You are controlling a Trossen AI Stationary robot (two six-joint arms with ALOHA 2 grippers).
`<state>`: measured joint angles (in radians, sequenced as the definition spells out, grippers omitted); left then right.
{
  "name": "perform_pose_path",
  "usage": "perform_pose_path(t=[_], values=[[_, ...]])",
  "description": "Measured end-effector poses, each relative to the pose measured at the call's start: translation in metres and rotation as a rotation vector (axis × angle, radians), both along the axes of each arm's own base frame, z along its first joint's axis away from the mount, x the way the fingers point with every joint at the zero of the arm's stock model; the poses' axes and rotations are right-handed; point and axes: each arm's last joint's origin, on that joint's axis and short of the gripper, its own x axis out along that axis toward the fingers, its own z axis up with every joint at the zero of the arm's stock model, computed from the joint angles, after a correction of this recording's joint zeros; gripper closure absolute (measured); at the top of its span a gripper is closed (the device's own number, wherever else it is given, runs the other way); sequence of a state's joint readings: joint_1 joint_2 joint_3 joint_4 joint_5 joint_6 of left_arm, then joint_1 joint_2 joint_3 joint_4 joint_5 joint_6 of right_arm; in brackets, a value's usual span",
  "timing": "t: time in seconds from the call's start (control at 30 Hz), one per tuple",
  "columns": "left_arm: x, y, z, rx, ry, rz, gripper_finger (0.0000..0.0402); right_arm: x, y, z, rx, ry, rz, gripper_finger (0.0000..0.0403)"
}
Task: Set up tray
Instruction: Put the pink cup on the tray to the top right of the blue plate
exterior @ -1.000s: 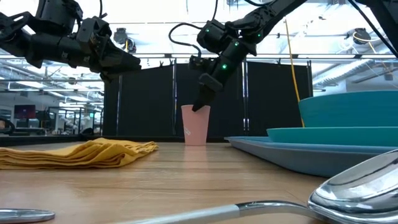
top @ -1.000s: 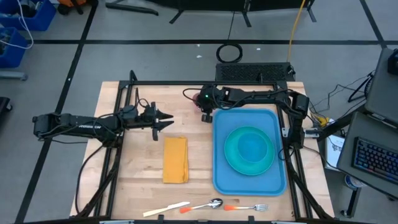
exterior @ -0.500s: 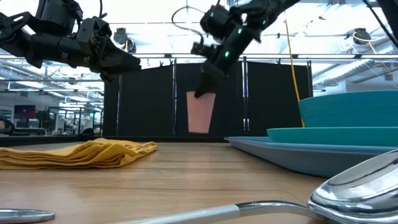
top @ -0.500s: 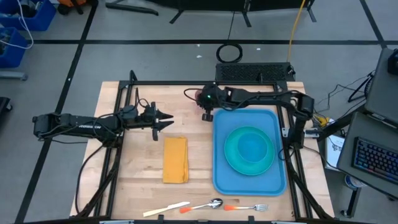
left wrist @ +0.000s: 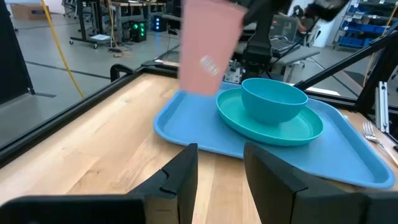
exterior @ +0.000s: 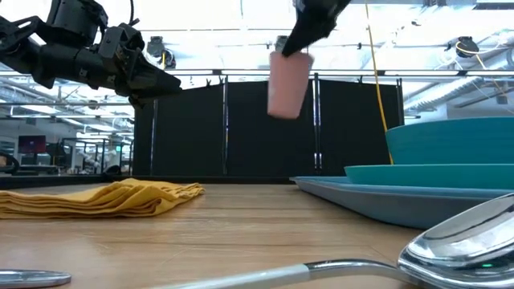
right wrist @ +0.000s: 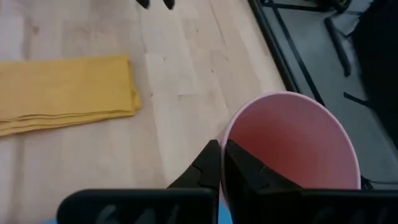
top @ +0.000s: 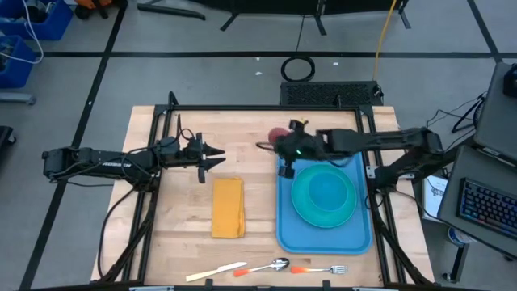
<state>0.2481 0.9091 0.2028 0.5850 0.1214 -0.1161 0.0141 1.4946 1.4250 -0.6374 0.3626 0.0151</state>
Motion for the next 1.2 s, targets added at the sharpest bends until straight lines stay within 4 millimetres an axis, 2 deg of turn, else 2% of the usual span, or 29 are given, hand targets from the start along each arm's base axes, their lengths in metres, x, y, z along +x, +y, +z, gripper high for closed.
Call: perform_pose_path(t=[0.23,0.53,0.67,0.93,1.2], values=[[0.000,0.000,0.000,0.002,-0.001,0.009,0.0268,-0.026,0.048,0.014,0.034,-0.037,-0.019,0.0402],[0.000,0.001,0.000,0.006,0.000,0.026,0.0268,-0.051,0.097,0.000,0.095,0.066,-0.067,0.0402],[0.000,0.001,-0.001,0.004,0.010,0.026,0.0268,-0.062,0.118,0.000,0.112,0.028,-0.080,0.0403],[0.000,0.001,-0.002,-0.003,0.022,0.024,0.0268,-0.081,0.150,-0.001,0.209,-0.017,-0.102,0.0403],[0.000,0.001,-0.002,-0.011,0.020,0.026,0.0268,-0.092,0.181,-0.014,0.317,0.011,-0.121,0.0403]])
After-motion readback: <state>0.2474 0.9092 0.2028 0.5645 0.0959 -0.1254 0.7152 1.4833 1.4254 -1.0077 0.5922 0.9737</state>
